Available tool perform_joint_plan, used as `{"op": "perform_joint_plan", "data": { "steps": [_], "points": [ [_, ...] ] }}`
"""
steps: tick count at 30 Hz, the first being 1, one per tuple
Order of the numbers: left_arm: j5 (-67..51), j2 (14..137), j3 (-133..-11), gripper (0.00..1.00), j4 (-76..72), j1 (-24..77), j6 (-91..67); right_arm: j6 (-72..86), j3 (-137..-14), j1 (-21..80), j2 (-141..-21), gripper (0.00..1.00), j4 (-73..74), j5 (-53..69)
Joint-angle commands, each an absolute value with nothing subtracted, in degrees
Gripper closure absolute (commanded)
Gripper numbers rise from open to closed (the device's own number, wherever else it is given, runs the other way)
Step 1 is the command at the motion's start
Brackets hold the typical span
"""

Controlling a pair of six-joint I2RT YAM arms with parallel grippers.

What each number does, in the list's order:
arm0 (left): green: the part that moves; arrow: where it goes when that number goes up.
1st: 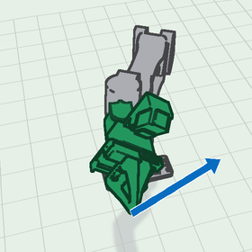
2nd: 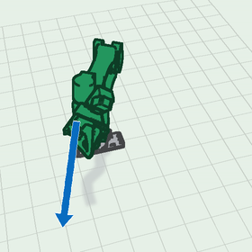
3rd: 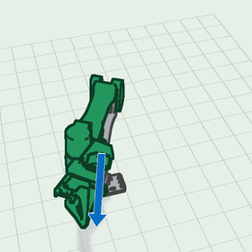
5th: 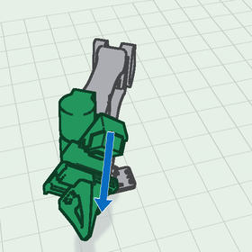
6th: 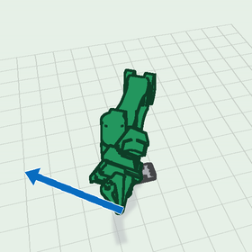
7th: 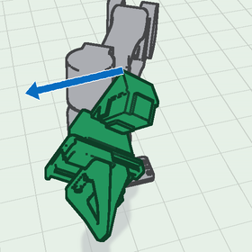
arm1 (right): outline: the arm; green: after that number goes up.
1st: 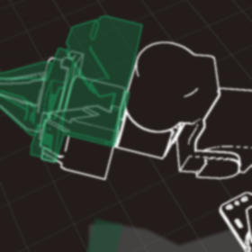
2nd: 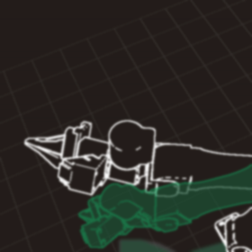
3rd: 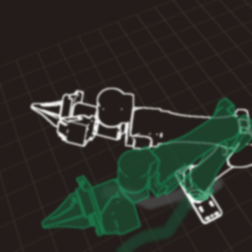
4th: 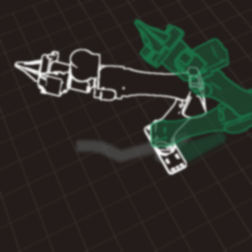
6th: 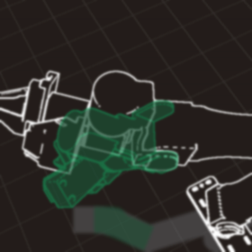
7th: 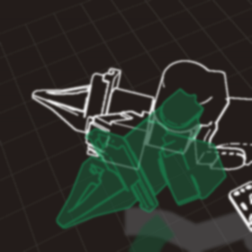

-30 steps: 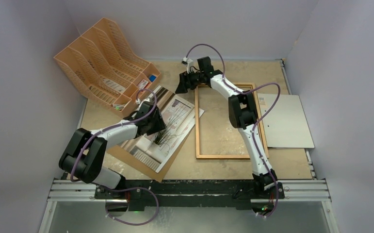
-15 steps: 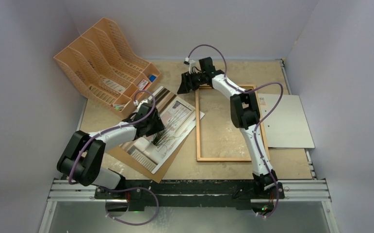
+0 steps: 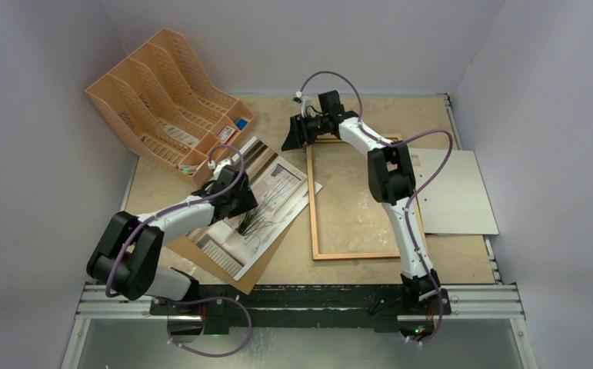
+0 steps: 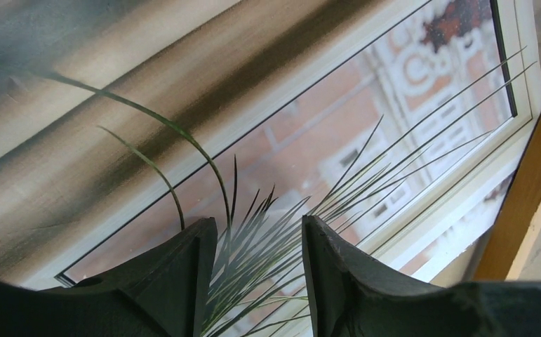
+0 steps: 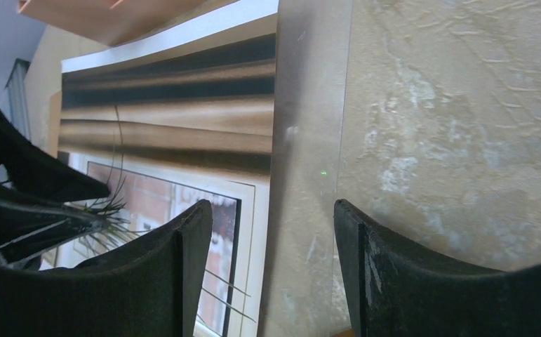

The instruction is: Put the photo into the frame

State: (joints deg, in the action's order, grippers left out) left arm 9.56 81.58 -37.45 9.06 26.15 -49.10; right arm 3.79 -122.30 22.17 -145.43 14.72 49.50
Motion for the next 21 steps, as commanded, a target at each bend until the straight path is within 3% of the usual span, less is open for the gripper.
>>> {"op": "perform_joint_plan", "data": {
  "steps": [1, 14, 21],
  "points": [
    [13.2, 80.5, -34.6, 0.49, 13.0, 25.8, -49.4, 2.5, -122.2, 24.5, -144.2, 0.34, 18.5, 59.8],
    [8.5, 82.8, -32.5, 0.5, 9.8, 25.8, -48.5, 5.7, -124.1, 25.0, -150.7, 0.31, 10.0, 59.1],
    [8.6, 83.1, -32.6, 0.5, 9.7, 25.8, -48.5, 8.5, -122.0, 26.4, -149.3, 0.3, 7.0, 43.8]
  ]
}}
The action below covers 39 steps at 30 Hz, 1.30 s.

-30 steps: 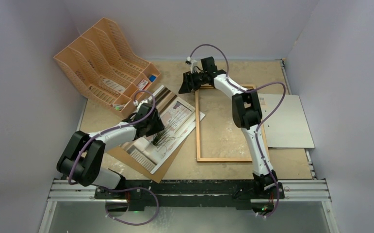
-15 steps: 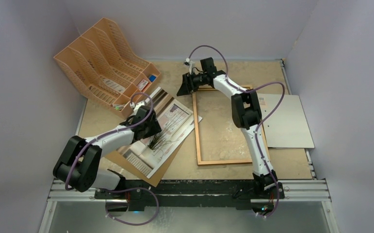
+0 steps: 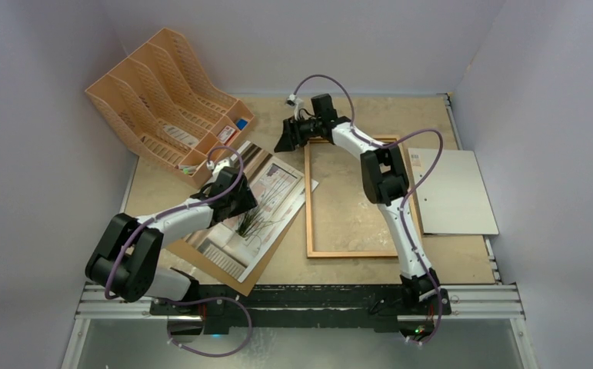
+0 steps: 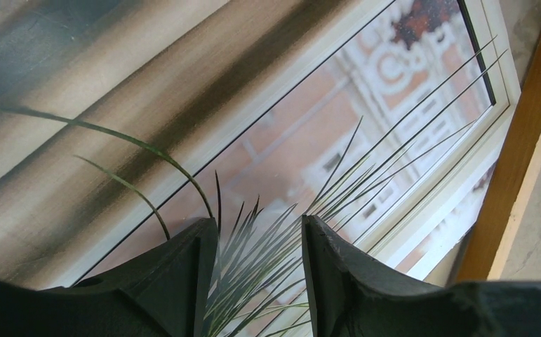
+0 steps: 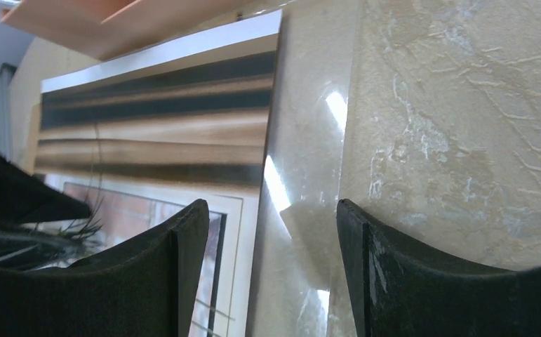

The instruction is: Put the photo into the frame

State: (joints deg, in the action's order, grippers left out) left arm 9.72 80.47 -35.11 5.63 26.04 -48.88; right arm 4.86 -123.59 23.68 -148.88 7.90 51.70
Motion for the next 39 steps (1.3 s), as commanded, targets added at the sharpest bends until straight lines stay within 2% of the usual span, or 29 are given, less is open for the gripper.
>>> {"op": "perform_joint_plan", "data": {
  "steps": [1, 4, 6, 9, 14, 24, 31, 39],
  "points": [
    [8.7, 83.1, -32.6, 0.5, 9.8, 25.8, -48.4, 8.9, -121.8, 26.6, -149.2, 0.3, 6.7, 41.0],
    [9.0, 83.1, -32.6, 0.5, 10.1, 25.8, -48.1, 9.8, -122.3, 27.0, -149.6, 0.29, 7.0, 34.1],
    [9.1, 83.1, -32.7, 0.5, 10.4, 25.8, -47.9, 9.6, -123.4, 27.0, -150.6, 0.29, 8.1, 33.8],
    [9.4, 83.1, -32.9, 0.5, 10.8, 25.8, -47.6, 8.0, -127.7, 27.0, -153.2, 0.29, 12.3, 38.4],
    [9.6, 83.5, -33.0, 0.5, 10.6, 25.8, -47.6, 4.0, -127.9, 27.0, -154.4, 0.3, 16.8, 46.4],
    [10.6, 83.7, -33.4, 0.5, 11.2, 25.7, -48.0, 5.6, -126.5, 26.5, -152.0, 0.3, 13.9, 65.5],
    [11.3, 83.6, -33.3, 0.5, 11.0, 25.8, -48.2, 3.4, -128.8, 26.7, -153.5, 0.32, 18.8, 65.2],
    [11.2, 84.0, -33.1, 0.5, 10.4, 25.8, -47.4, -3.2, -129.4, 28.5, -152.1, 0.32, 25.7, 52.0]
  ]
}}
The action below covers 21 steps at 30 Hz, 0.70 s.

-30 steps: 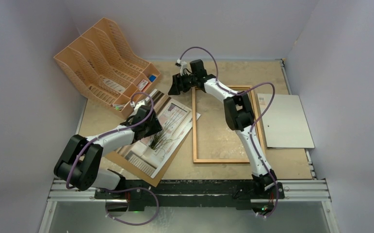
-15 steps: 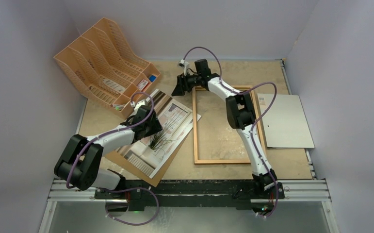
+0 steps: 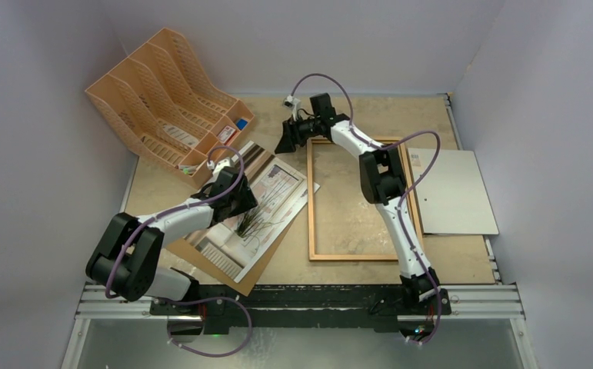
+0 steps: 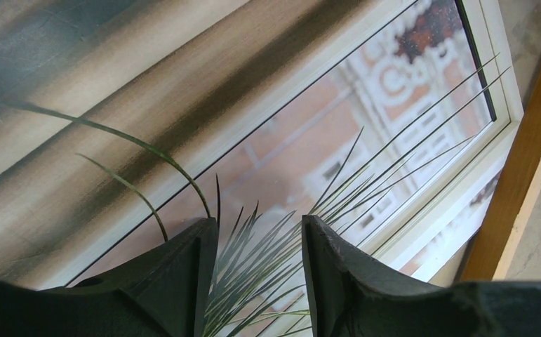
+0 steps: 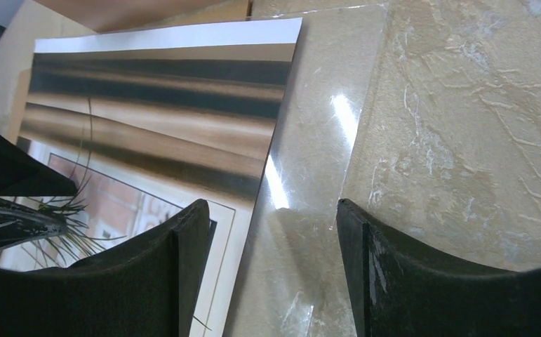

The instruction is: Put the photo into the frame

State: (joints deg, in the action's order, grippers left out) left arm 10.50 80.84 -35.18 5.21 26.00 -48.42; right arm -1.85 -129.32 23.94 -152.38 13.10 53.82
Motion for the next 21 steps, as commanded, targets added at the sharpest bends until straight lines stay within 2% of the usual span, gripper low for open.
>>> {"op": "perform_joint_plan", "data": {
  "steps": [1, 5, 10, 14, 21],
  "points": [
    [11.2, 84.1, -33.1, 0.5, 10.3, 25.8, -47.3, -2.6, -129.7, 28.7, -152.4, 0.31, 25.3, 50.8],
    [11.3, 84.8, -33.3, 0.5, 10.2, 25.8, -46.7, 2.9, -130.0, 28.8, -154.0, 0.28, 21.4, 45.4],
    [11.9, 85.8, -33.7, 0.5, 10.3, 25.8, -46.6, 4.2, -131.6, 28.9, -156.4, 0.29, 21.6, 41.6],
    [12.0, 86.3, -33.8, 0.5, 10.1, 25.8, -46.5, 2.4, -131.8, 29.0, -156.6, 0.32, 26.1, 45.3],
    [12.6, 86.4, -33.7, 0.5, 9.7, 25.8, -47.1, 3.8, -127.9, 28.7, -150.0, 0.35, 26.0, 57.8]
  ]
}}
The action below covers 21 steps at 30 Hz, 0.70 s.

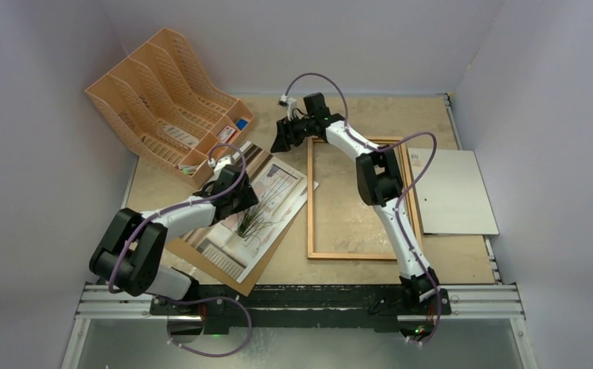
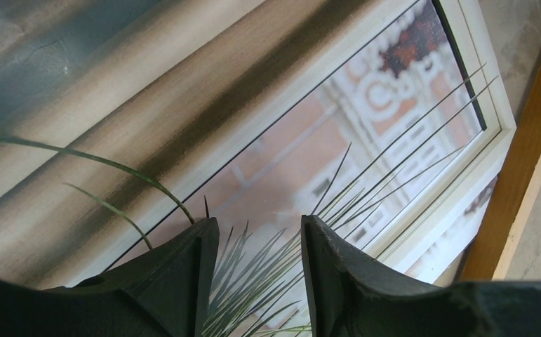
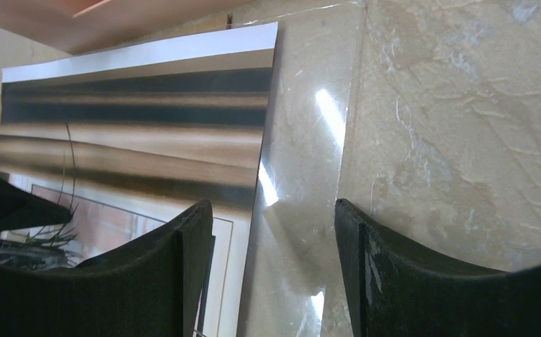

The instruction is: Put the photo into the frame

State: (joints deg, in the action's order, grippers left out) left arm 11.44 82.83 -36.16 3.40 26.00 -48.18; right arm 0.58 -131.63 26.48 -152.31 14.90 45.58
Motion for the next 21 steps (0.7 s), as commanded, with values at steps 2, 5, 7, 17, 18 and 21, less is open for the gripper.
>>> {"op": "perform_joint_plan", "data": {
  "steps": [2, 5, 7, 17, 18, 21],
  "points": [
    [12.8, 86.3, -33.6, 0.5, 9.5, 25.8, -47.4, 5.5, -126.4, 28.7, -148.8, 0.36, 24.1, 61.0],
    [13.3, 85.8, -33.5, 0.5, 9.2, 25.8, -47.8, 7.6, -125.5, 28.7, -148.4, 0.38, 22.8, 63.1],
    [13.5, 85.3, -33.5, 0.5, 9.2, 25.8, -47.9, 8.2, -126.0, 28.7, -148.8, 0.39, 23.2, 64.4],
    [14.2, 83.1, -32.4, 0.5, 9.0, 25.8, -48.1, 8.8, -121.2, 28.7, -145.4, 0.5, 21.2, 66.0],
    [14.2, 83.0, -32.4, 0.5, 9.1, 25.8, -48.1, 8.7, -120.7, 28.7, -145.2, 0.51, 21.0, 65.8],
    [14.3, 82.5, -32.6, 0.5, 9.2, 25.8, -47.9, 8.5, -120.0, 28.7, -145.0, 0.53, 20.8, 65.5]
  ]
}}
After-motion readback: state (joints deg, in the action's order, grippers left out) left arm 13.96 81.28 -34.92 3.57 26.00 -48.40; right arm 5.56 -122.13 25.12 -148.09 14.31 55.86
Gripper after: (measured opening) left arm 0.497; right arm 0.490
